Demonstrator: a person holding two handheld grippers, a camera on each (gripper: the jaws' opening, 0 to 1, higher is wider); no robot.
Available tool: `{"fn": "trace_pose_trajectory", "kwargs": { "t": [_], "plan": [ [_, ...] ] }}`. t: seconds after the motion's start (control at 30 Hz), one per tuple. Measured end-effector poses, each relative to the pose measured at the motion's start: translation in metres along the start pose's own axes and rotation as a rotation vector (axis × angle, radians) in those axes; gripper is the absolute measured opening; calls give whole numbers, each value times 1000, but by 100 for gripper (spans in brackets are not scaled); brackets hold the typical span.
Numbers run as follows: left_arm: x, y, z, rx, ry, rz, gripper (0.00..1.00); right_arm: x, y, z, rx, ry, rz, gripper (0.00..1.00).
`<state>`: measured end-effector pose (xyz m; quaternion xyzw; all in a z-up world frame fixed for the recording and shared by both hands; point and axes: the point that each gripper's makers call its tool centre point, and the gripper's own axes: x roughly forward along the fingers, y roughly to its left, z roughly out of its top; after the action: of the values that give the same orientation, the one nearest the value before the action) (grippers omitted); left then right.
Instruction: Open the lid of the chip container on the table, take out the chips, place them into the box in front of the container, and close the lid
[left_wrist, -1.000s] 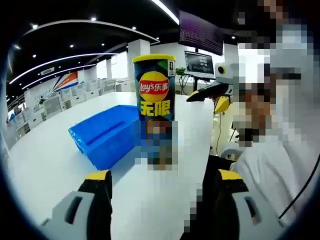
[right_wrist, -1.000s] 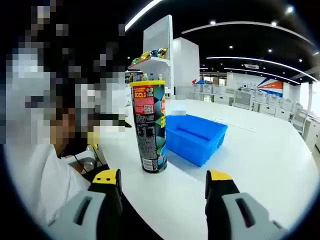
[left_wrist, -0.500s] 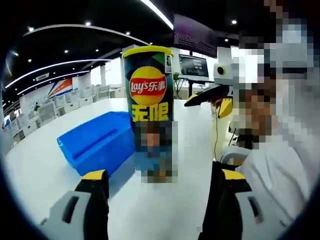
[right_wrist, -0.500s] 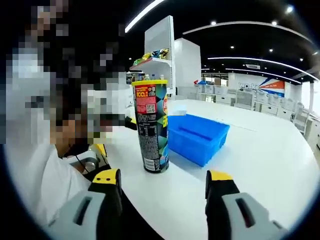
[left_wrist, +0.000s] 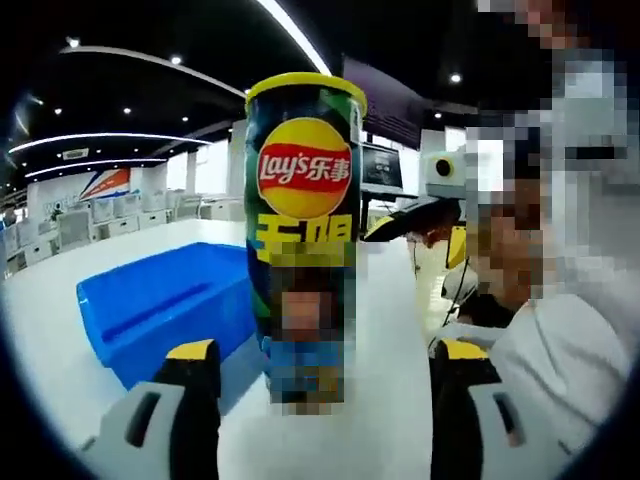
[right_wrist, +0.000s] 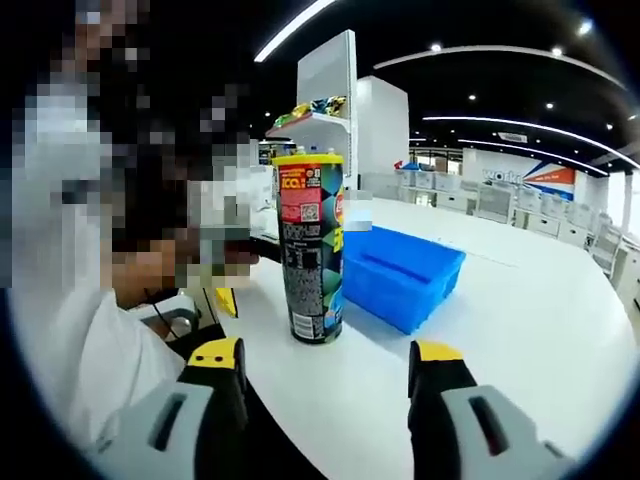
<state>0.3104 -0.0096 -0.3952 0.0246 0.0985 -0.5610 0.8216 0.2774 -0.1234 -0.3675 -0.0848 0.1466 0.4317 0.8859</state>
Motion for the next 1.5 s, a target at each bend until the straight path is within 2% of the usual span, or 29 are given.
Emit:
{"fn": "trace_pose_trajectory", "kwargs": {
  "t": [0.03,0.07,0.2,0.33,0.5,0.63,0.73,1.0,1.07,1.27,1.43,1.5],
  "plan": [
    [3,-1,0,-29,-17,-30,90,1,1,-2,-6,6,4,65],
    [5,1,-1,-50,-11,-29,90,1,2,-2,-9,9,8,65],
    [13,7,2,-34,-34,-27,89,3,4,-4,-14,17,14,64],
    [20,4,-2,-8,-13,-49,88,3,3,-2,-14,14,16,63],
    [26,0,5,-10,-47,-88,88,4,0,-4,-34,29,0,62],
    [30,5,6,2,-51,-70,87,5,3,-3,-40,29,14,61],
    [30,8,6,14,-54,-54,81,4,0,-6,-58,42,2,60],
    [31,13,13,10,-102,-48,76,2,-3,-5,-64,46,-9,59],
    [31,13,17,15,-128,-53,78,2,-5,-3,-66,38,-16,59],
    [32,15,15,24,-131,-50,75,0,-8,3,-65,12,-26,58],
    [32,19,15,25,-142,-39,69,5,-5,-6,-68,34,-15,57],
    [31,21,14,28,-142,-30,63,5,-4,-10,-69,42,-13,57]
  ]
}}
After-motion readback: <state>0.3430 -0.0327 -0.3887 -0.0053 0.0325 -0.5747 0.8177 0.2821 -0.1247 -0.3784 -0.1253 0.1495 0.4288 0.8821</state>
